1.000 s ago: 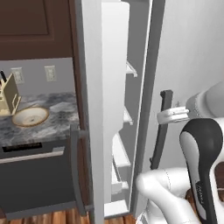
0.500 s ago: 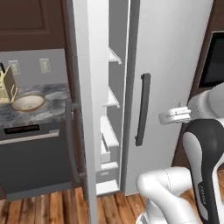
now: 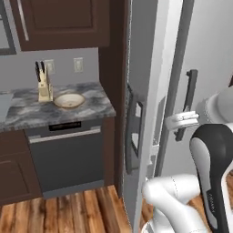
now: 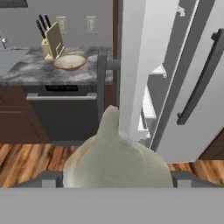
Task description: Take the garlic, peach, and pear from the freezer and place them in the bowl on the counter.
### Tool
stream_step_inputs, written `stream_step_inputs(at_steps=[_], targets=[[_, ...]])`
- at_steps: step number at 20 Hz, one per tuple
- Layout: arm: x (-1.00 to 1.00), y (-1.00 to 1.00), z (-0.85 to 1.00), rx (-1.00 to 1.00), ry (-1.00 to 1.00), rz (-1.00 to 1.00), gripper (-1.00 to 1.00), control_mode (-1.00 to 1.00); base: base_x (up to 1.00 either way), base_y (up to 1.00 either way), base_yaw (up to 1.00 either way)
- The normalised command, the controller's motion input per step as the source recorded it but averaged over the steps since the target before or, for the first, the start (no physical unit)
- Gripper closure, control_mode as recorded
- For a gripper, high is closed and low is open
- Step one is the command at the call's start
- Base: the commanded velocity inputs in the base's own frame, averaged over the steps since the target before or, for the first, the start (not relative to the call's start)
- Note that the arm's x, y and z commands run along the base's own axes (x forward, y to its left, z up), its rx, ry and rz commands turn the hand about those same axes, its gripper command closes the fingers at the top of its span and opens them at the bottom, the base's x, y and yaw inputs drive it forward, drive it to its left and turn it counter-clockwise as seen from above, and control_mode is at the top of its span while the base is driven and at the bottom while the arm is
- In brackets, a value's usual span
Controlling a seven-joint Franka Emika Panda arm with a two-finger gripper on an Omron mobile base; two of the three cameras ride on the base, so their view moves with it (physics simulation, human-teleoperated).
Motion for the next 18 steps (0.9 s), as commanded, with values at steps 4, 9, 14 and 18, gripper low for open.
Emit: stream_step_inputs(at_steps=[4, 9, 14, 18], targets=[[0.00, 0.00, 0.00, 0.00, 0.00, 0.00, 1.00, 1.00, 0.03, 1.00, -0.03], [0.00, 0.00, 0.00, 0.00, 0.00, 0.00, 1.00, 1.00, 0.26, 0.78, 0.00], [0.00, 0.00, 0.00, 0.00, 0.00, 0.00, 1.00, 1.00, 0.78, 0.33, 0.00], [0.00, 0.00, 0.00, 0.00, 0.00, 0.00, 1.00, 1.00, 0.99, 0.03, 0.00]])
